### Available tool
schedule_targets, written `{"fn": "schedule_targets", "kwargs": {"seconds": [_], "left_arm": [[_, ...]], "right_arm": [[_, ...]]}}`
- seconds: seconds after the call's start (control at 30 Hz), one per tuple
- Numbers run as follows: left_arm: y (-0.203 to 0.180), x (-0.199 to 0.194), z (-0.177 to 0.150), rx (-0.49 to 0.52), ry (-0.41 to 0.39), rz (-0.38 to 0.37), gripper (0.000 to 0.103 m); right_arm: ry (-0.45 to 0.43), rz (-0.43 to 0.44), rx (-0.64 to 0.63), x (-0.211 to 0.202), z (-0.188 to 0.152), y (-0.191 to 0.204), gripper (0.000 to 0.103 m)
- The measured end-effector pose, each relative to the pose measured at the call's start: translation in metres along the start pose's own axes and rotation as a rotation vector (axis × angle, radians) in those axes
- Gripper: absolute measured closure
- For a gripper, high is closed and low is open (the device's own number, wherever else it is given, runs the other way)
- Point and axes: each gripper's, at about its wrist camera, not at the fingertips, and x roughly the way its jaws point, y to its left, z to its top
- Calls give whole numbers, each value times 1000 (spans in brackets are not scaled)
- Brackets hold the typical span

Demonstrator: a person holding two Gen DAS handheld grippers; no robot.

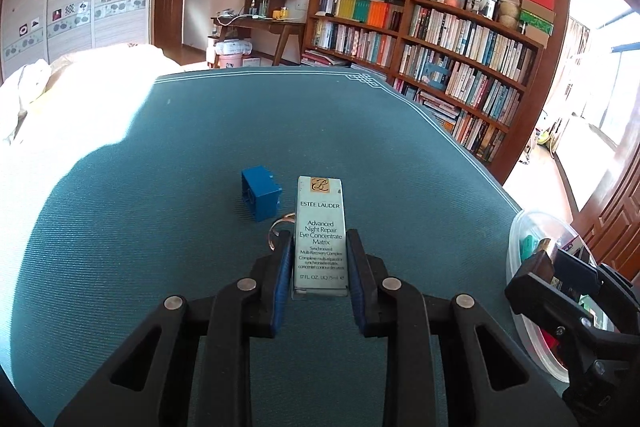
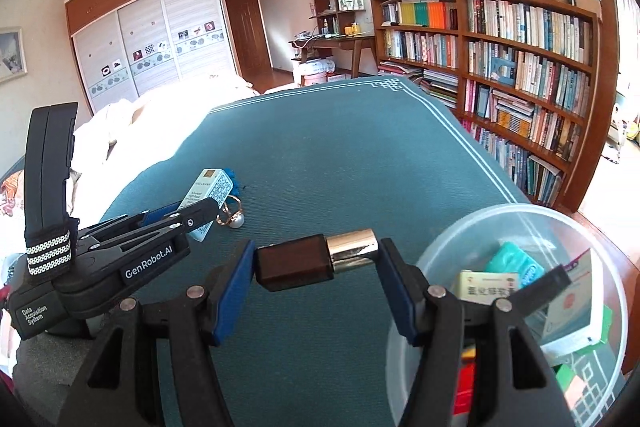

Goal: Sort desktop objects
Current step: 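Carry both items over the clear bowl and open both tools to release them, then move both open tools back over the blue block and gold ring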

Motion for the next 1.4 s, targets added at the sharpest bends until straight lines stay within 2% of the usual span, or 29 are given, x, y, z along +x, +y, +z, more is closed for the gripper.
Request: {"fn": "schedule_targets", "kwargs": {"seconds": [0.23,0.57,0.8,1.1,1.2,1.23,1.3,1.33,1.4], "left_arm": [[-31,-11,1,83,-7,-56,75],[-88,-15,7,148,25,-205,75],[-126,-17,13,208,41,-305,75],[-163,-20,15,262,50,-384,75],[-173,-17,18,262,77,-457,74],[-175,-17,18,259,85,-486,73],[-179,-19,17,256,83,-512,52],[-179,-20,16,254,74,-510,38],[-176,-19,17,244,69,-495,37]], "right_arm": [[-43,-76,45,-35,-6,-33,37],[-49,-194,114,-63,-17,-83,37],[-52,-226,140,-74,-24,-102,37],[-51,-240,162,-81,-30,-115,37],[-50,-243,173,-82,-32,-117,36],[-49,-244,181,-82,-33,-119,36],[-48,-247,194,-81,-34,-122,28],[-49,-255,195,-81,-35,-123,27],[-48,-264,196,-82,-37,-125,27]]}}
